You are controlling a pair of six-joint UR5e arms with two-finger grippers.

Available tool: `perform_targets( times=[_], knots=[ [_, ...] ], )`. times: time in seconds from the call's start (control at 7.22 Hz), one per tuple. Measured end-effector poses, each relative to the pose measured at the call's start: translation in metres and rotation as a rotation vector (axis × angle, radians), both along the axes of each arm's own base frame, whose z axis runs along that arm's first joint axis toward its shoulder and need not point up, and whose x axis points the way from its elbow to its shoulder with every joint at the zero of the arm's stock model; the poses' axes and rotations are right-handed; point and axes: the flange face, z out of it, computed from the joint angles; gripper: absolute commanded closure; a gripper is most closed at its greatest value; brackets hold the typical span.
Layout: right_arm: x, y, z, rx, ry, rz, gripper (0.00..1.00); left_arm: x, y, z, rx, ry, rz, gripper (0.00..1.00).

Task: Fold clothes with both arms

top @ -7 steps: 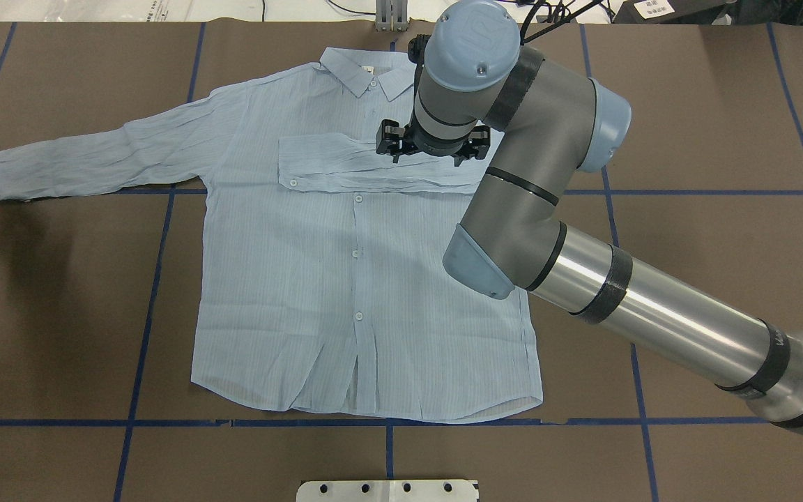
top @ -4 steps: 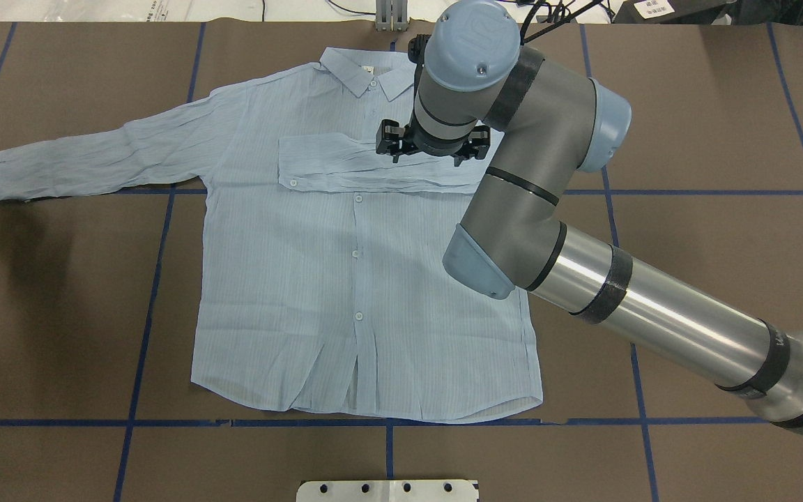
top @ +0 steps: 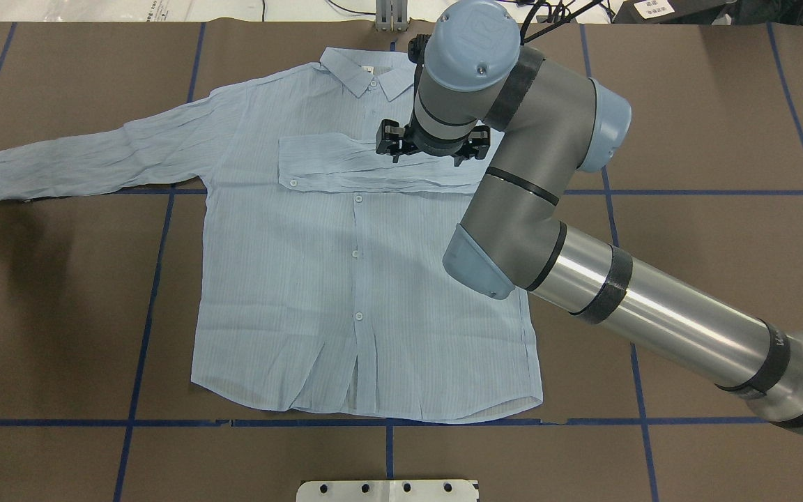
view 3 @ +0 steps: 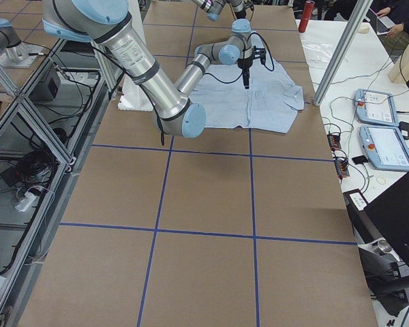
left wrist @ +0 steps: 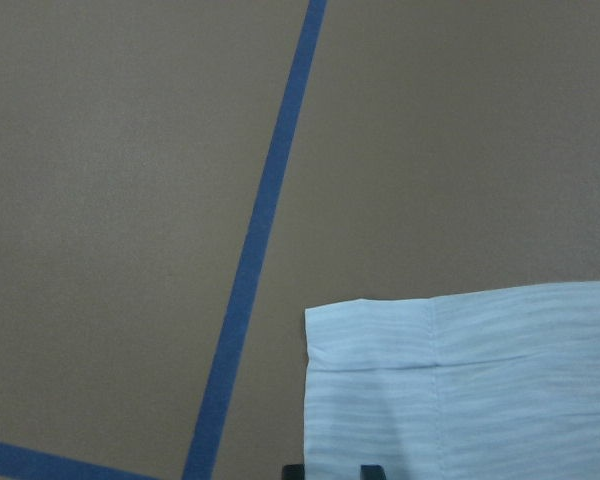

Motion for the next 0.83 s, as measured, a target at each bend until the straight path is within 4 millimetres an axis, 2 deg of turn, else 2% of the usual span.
perform_targets(
  times=[0.14,0.28,0.55,0.69,0.83],
  knots=[
    [0.0000,0.0000,0.0000,0.000,0.000,0.000,0.00,0.0001,-0.0001,-0.0004,0.000,0.001,-0.001,0.97],
    [0.0000,0.0000,0.0003,-0.001,0.000,0.000,0.00,0.0001,-0.0003,-0.0010,0.000,0.001,-0.001,1.00],
    [0.0000,0.0000,0.0009,-0.001,0.001,0.000,0.00,0.0003,-0.0006,-0.0023,0.002,0.002,-0.001,1.00],
    [0.0000,0.0001,0.0010,-0.001,0.001,-0.001,0.00,0.0004,-0.0007,-0.0028,0.003,0.003,-0.001,0.67],
    [-0.0001,0.0001,0.0014,-0.001,0.001,-0.001,0.00,0.0003,-0.0006,-0.0028,0.004,0.002,0.001,0.39]
  ],
)
